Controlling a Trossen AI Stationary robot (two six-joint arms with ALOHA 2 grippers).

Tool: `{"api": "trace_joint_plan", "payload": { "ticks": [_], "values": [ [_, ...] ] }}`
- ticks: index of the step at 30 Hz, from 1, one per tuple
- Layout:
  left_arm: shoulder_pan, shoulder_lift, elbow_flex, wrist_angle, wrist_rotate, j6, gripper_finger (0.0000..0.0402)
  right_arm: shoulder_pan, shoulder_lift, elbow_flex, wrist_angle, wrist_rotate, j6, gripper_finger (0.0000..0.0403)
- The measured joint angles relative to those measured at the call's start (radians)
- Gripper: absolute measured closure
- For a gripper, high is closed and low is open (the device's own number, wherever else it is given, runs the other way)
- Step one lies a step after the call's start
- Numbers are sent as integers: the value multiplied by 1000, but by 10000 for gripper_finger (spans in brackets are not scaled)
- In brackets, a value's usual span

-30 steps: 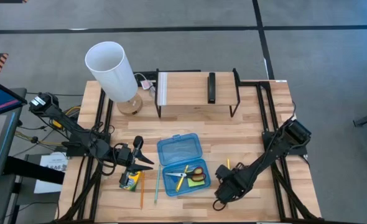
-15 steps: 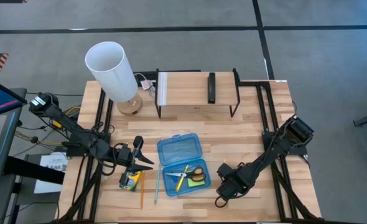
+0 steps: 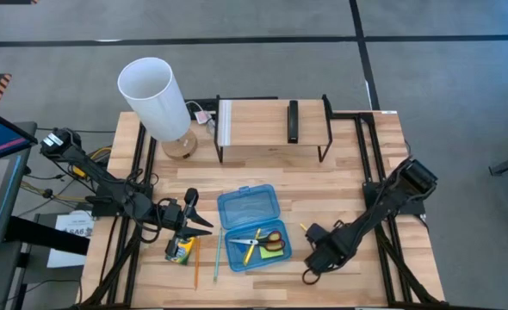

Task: Pack school essentials
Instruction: Put the yellow pen into the blue supply box

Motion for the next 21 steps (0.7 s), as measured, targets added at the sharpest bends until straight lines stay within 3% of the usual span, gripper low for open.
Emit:
{"api": "trace_joint_plan", "payload": {
  "ticks": [7, 14, 21],
  "values": [
    [0, 0, 0, 1, -1, 0, 336, 0, -117, 2, -70, 102, 0, 384],
    [0, 0, 0, 2, -2, 9, 336, -42, -178, 4, 116, 227, -233, 381],
    [0, 0, 0, 10, -2, 8, 336, -134, -119, 61, 392, 215, -602, 385]
  ]
}}
